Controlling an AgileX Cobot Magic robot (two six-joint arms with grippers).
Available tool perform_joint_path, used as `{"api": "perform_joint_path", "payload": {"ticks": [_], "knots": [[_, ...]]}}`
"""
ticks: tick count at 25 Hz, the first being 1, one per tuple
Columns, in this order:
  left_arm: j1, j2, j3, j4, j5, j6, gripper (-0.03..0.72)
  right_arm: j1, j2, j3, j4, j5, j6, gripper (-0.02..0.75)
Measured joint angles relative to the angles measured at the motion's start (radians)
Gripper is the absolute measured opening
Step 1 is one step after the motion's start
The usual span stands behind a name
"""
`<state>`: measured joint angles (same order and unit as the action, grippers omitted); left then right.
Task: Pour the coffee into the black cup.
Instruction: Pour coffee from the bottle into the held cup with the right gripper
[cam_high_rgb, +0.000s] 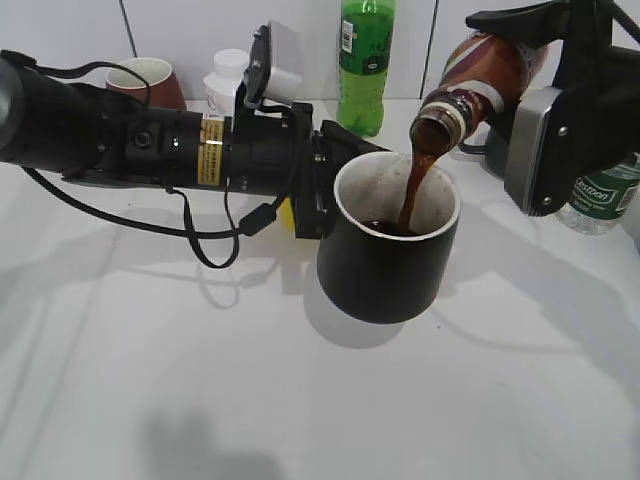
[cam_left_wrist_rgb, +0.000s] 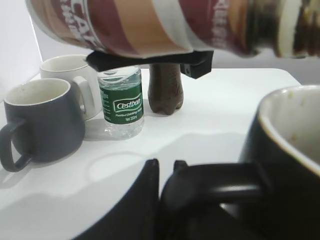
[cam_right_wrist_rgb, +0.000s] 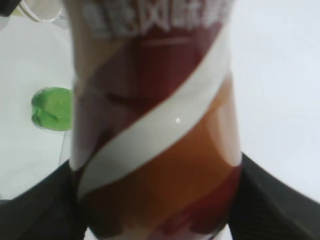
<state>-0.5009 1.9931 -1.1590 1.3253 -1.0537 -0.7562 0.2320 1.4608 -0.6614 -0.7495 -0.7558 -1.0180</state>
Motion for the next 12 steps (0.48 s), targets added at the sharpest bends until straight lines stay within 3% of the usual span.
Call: {"api": "perform_joint_path", "payload": {"ticks": [12], "knots": [[0.000, 0.000, 0.000, 0.001, 0.007, 0.000, 0.049, 0.000, 0.000, 0.000, 0.000, -0.011, -0.035, 0.543]]}}
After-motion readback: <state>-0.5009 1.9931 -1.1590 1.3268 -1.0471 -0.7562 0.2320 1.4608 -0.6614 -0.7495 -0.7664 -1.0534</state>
